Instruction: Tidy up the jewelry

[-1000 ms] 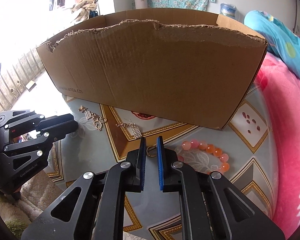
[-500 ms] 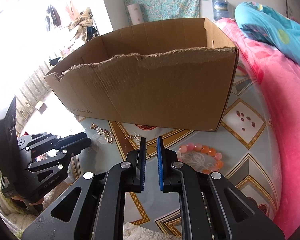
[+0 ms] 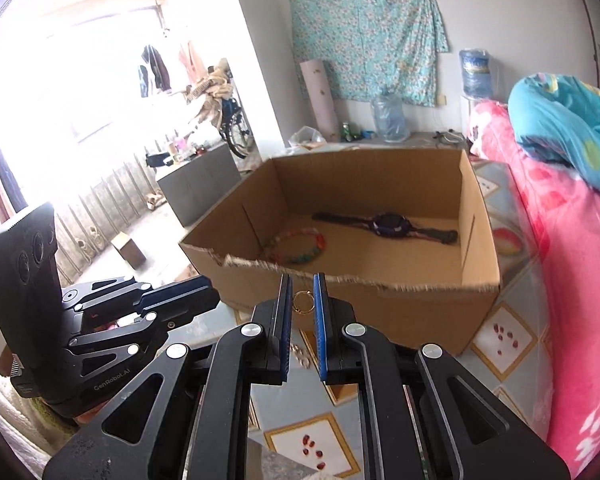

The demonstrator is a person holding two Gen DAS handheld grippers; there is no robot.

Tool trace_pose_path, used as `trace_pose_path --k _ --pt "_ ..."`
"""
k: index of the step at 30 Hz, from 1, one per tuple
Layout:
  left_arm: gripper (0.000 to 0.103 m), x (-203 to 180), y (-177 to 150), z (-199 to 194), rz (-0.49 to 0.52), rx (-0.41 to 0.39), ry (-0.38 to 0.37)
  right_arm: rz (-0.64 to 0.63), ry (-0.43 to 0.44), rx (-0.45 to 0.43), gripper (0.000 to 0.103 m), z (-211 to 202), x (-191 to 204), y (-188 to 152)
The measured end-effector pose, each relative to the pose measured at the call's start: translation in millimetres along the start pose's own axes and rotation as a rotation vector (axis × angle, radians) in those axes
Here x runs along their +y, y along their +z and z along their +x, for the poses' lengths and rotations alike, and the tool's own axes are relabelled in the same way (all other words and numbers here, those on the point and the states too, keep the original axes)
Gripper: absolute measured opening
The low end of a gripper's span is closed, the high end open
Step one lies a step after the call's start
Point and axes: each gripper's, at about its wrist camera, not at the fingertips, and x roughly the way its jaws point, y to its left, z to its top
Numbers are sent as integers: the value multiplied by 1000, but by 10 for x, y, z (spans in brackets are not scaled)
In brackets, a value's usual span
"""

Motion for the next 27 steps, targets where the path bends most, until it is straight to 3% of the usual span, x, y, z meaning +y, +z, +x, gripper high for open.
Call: trace_pose_path --k 3,7,11,15,27 --pt "11 77 284 211 -15 36 -21 34 23 52 9 218 -112 250" --pt "11 186 574 713 -31 153 -26 126 44 210 9 725 -409 447" --pt "11 316 729 1290 -100 351 -8 181 18 327 9 1130 -639 505" --pt "11 422 797 1688 -147 446 2 190 -16 377 9 1329 -775 532" --pt "14 544 865 1847 -216 456 3 221 -17 340 17 1248 -898 595"
